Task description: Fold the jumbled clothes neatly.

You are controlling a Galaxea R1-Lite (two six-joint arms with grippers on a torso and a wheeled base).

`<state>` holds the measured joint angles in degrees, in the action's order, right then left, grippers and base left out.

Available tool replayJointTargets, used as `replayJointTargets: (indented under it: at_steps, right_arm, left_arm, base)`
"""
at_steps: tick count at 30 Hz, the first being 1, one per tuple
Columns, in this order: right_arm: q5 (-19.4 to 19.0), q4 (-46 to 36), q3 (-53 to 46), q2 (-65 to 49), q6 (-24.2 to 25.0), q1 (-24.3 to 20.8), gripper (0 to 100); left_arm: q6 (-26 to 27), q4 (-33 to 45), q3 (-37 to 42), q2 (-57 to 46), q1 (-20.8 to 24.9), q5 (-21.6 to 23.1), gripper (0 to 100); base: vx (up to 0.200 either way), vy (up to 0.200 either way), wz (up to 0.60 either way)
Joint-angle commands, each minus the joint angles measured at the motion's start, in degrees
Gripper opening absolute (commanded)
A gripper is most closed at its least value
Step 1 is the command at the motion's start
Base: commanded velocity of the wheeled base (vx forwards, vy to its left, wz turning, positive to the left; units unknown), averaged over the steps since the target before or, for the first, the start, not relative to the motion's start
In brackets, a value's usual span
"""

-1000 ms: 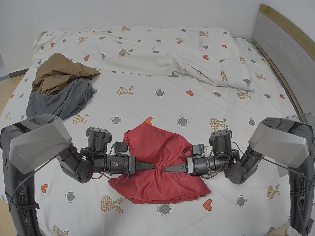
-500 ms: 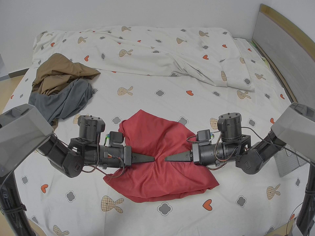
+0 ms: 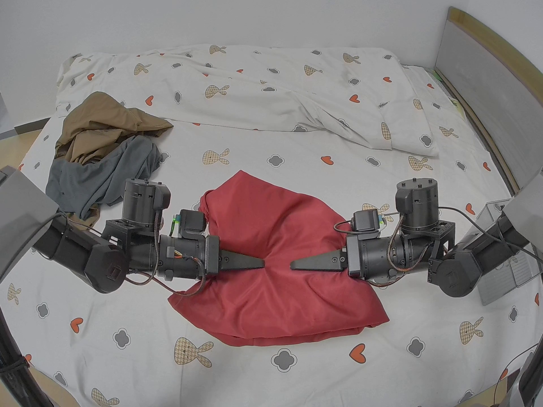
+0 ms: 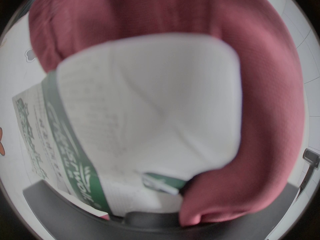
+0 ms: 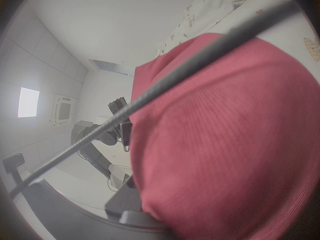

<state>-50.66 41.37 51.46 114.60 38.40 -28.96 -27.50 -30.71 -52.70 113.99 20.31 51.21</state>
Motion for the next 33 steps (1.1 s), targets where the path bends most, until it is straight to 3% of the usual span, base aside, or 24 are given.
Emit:
replayJointTargets:
  at_steps: [1,12,33]
  right_arm:
    - [0.0,0.0,-0.4,-1.0,0.0,-0.1,0]
    - [0.0,-0.1,-0.5,-0.9,0.0,-0.1,0]
    - [1.1,-0.2,-0.8,-1.0,0.1,-0.1,0]
  left_arm:
    - [-0.1,1.8,-1.4,-1.4,-0.1,-0.2,0]
    - [-0.5,2.9,-1.7,-1.3,-0.1,-0.2,0]
    - [-0.5,2.9,-1.7,-0.4,0.2,-0.2,0]
  base:
    - [0.0,0.0,0.0]
    - [0.0,0.0,0.0]
    - [0.0,-0.2,0.0]
